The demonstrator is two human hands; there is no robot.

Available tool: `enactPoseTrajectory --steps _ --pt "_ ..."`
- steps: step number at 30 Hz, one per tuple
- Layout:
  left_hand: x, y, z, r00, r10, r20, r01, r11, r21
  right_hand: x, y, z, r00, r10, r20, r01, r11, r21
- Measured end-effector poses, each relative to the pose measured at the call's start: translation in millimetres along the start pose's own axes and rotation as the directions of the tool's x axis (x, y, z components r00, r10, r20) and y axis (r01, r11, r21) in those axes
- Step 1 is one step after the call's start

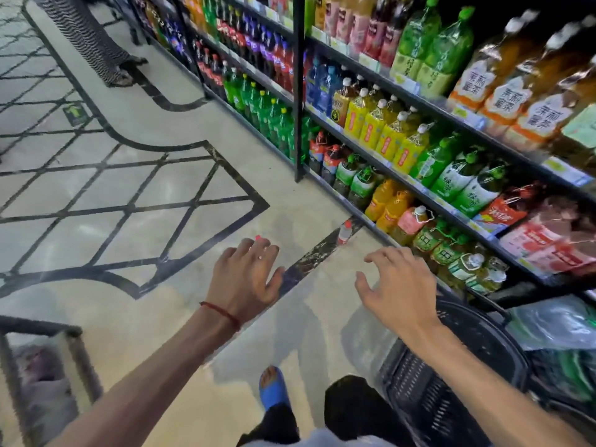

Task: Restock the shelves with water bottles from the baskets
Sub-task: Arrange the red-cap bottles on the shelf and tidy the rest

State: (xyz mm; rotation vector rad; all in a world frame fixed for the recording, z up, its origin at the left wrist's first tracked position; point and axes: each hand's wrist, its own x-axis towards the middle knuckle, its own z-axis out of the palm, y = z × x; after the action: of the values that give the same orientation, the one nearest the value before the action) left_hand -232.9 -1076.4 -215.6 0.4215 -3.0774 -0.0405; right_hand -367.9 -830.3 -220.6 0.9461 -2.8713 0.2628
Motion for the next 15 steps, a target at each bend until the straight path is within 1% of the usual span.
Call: enactPoseTrajectory --steps 2,4,6,8,11,15 --pt "31.7 -12.6 4.9 0.999 0.040 0.032 -0.040 0.999 -0.020 21.3 -3.8 7.6 0.999 0.053 0.010 -0.053 0.999 0.002" --pt "60.1 -18.7 14.2 0.995 0.093 0.031 -0.092 0.995 -0.044 40.4 0.0 18.6 0.997 0.079 0.025 -0.079 0.997 0.001" --pt "88.8 -20.0 24.7 0.989 0.140 0.052 -0.136 0.988 -0.069 60.5 8.1 30.7 0.992 0.107 0.061 -0.108 0.994 0.010" --pt "116.4 -18.0 36.9 0.984 0.161 0.073 -0.157 0.986 -0.059 82.1 21.6 45.2 0.989 0.126 0.077 -0.127 0.992 0.010" --pt "154.7 -10.0 56.7 0.979 0.161 0.123 -0.158 0.987 -0.028 117.7 49.6 69.8 0.991 0.091 0.101 -0.093 0.996 0.015" --pt "200.0 7.5 77.1 0.976 0.175 0.132 -0.170 0.984 -0.047 157.6 87.2 94.7 0.993 0.023 0.120 -0.024 1.000 0.005"
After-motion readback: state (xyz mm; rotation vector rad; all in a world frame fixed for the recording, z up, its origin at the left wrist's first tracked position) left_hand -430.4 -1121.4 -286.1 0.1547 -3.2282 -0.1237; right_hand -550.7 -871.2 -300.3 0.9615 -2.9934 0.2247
